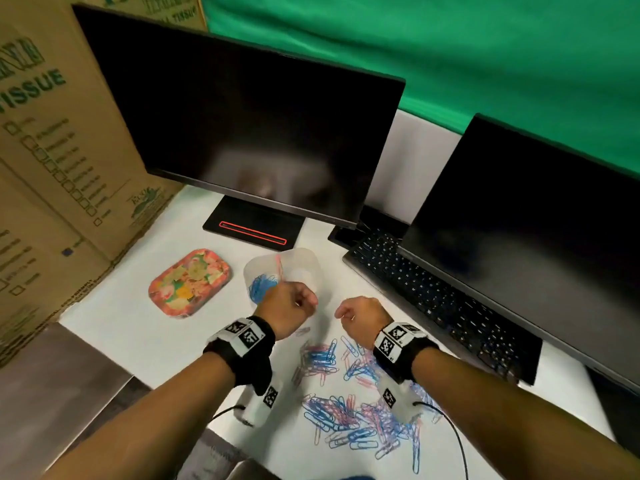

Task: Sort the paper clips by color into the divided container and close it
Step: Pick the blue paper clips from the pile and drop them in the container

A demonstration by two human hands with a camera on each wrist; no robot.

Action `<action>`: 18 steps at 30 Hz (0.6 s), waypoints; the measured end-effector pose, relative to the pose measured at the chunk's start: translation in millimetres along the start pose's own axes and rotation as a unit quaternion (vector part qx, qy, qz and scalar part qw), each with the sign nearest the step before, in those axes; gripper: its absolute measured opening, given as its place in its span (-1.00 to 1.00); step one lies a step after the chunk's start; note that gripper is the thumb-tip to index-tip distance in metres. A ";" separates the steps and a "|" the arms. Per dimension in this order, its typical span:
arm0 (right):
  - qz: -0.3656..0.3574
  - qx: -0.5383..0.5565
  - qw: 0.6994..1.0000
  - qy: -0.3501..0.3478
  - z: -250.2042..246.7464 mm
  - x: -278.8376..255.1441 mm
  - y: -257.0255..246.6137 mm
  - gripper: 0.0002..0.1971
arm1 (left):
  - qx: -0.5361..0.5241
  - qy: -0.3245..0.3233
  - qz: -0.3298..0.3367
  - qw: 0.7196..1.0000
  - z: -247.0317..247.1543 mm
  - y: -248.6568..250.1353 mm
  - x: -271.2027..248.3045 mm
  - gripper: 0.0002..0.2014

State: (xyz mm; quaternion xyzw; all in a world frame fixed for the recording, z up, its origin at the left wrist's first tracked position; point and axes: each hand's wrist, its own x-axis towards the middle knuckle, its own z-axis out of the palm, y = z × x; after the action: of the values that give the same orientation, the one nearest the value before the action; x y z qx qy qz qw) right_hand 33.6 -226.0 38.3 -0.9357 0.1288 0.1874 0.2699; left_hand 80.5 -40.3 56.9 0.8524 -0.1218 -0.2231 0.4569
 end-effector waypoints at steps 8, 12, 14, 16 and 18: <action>-0.115 -0.188 0.974 -0.053 46.2 -24.1 21.8 -0.64 | 0.329 -0.125 -0.016 0.936 59.3 -31.0 -14.5 -0.81; -0.139 -0.223 0.964 -0.037 49.3 -25.5 23.5 -0.72 | 0.341 -0.113 -0.013 0.933 63.2 -37.9 -16.2 -0.85; -0.144 -0.228 0.963 -0.028 49.8 -27.1 27.3 -0.77 | 0.339 -0.104 -0.012 0.935 62.3 -42.1 -15.5 -0.85; -0.145 -0.232 0.961 -0.031 49.8 -28.8 31.3 -0.78 | 0.332 -0.096 -0.013 0.938 60.5 -45.4 -15.3 -0.85; -0.150 -0.231 0.961 -0.033 48.6 -30.0 33.8 -0.77 | 0.322 -0.084 -0.010 0.943 58.4 -49.1 -14.4 -0.82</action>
State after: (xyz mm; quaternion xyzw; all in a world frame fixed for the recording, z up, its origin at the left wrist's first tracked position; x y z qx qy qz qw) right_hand -18.5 -222.6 -2.7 -0.9743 -0.0694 0.2005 0.0755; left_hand 39.4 -49.5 -8.3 0.9332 -0.2169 -0.2474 0.1442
